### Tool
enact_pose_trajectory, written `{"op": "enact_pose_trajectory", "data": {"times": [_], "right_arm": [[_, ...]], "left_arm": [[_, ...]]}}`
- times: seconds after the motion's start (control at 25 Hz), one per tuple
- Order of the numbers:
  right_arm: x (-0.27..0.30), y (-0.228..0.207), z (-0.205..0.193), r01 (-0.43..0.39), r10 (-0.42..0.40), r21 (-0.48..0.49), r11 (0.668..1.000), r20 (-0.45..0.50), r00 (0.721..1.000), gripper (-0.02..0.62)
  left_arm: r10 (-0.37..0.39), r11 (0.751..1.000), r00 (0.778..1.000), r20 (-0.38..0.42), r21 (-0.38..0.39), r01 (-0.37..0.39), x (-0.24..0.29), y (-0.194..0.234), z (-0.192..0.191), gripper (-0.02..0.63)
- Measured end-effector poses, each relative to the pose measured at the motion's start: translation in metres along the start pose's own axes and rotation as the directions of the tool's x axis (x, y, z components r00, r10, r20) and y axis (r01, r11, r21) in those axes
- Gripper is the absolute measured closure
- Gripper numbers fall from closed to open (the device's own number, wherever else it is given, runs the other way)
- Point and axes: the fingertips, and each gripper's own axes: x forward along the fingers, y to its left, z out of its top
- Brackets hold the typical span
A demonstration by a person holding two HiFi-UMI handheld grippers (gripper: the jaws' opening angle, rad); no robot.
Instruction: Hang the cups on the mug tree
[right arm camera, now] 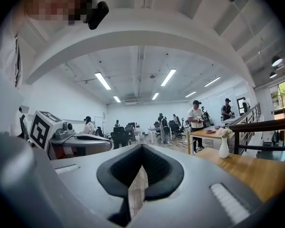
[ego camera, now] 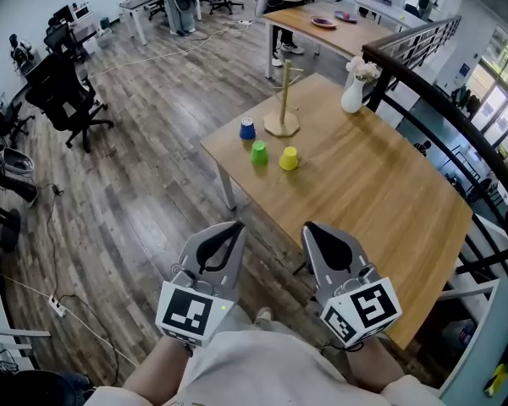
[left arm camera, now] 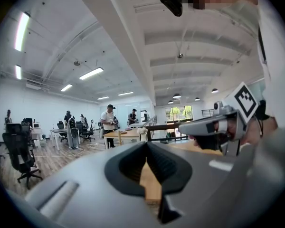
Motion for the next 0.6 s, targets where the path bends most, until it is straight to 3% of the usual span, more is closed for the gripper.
{"op": "enact_pose_trajectory", "data": {"times": [0.6], "right_arm": [[0.04, -0.03, -0.009, -0.015, 0.015, -0.006, 1.0, -0.014, 1.0, 0.595]], "left_arm": [[0.04, 0.998, 0.999, -0.032, -0.045, -0.042, 0.027, 0.027, -0.022, 0.604]]}}
